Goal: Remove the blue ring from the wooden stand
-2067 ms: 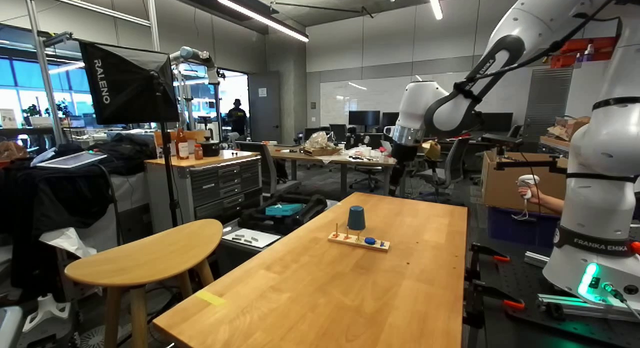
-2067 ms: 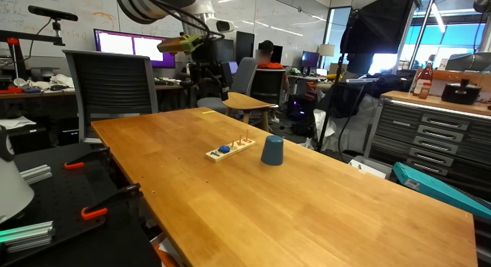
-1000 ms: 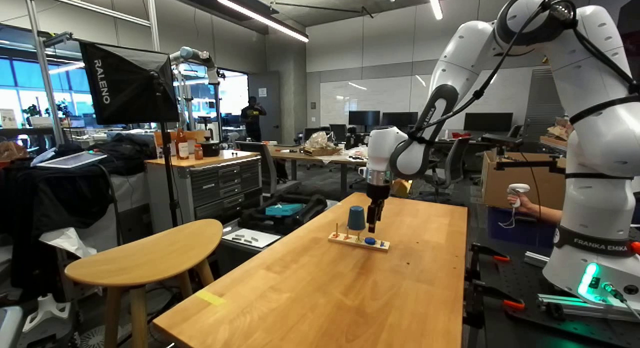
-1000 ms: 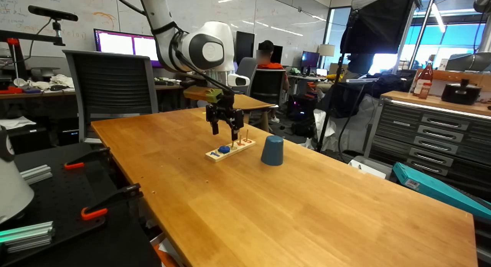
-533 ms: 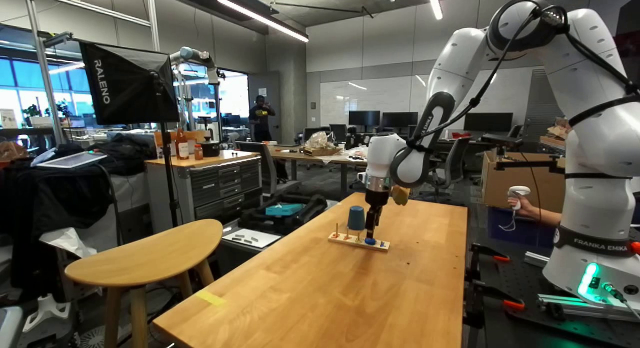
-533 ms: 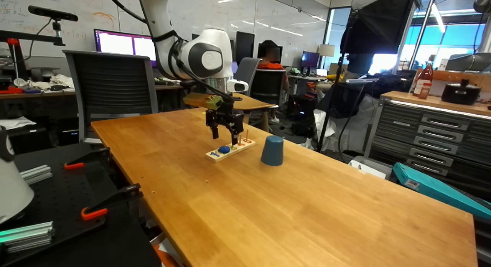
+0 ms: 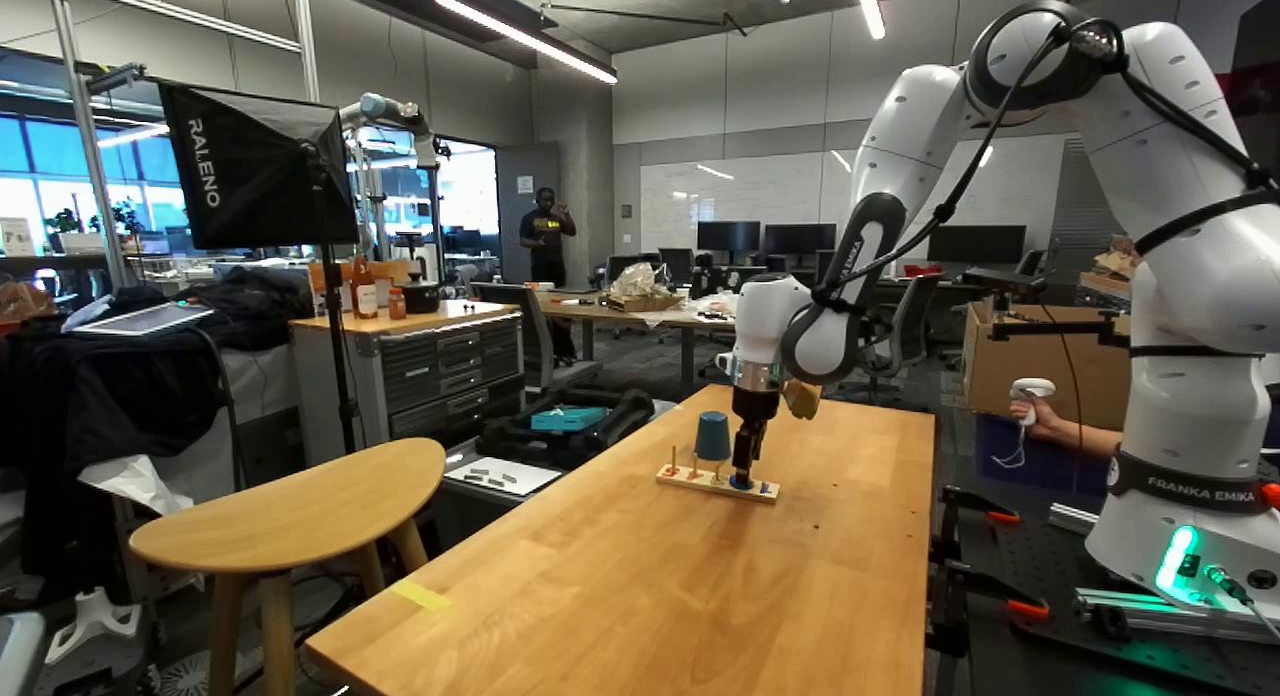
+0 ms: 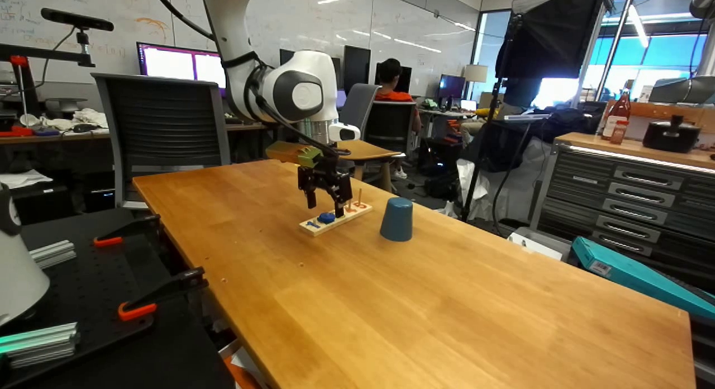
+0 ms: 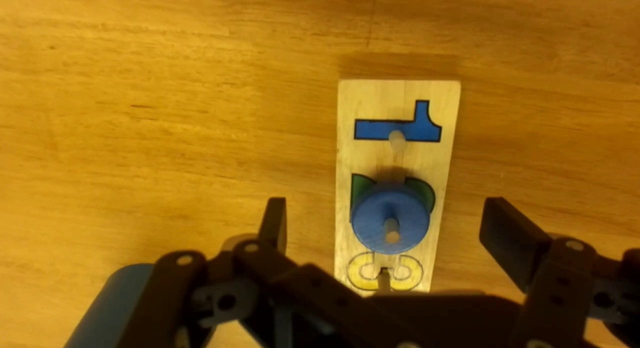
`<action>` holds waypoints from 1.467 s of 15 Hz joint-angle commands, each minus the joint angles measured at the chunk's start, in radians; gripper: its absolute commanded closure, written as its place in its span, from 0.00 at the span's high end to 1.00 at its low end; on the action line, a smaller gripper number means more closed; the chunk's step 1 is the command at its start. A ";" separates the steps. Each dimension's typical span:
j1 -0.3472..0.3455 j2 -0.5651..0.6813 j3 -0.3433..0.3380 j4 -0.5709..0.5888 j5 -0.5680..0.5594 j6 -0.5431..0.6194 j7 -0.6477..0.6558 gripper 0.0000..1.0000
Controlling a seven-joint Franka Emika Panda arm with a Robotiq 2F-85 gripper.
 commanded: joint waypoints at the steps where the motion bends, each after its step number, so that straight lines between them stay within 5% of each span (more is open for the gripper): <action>1: 0.020 0.049 -0.022 0.032 0.006 0.041 0.005 0.86; 2: 0.021 0.059 -0.025 0.034 0.006 0.050 0.004 0.68; 3: 0.021 0.069 -0.024 0.036 0.009 0.055 0.002 0.70; 4: 0.019 0.077 -0.021 0.039 0.012 0.061 -0.001 0.50; 6: 0.020 0.091 -0.016 0.045 0.017 0.077 -0.002 0.45; 9: 0.021 0.094 -0.017 0.062 0.018 0.090 -0.010 0.21; 22: -0.009 -0.078 0.045 0.005 0.055 0.042 -0.041 0.17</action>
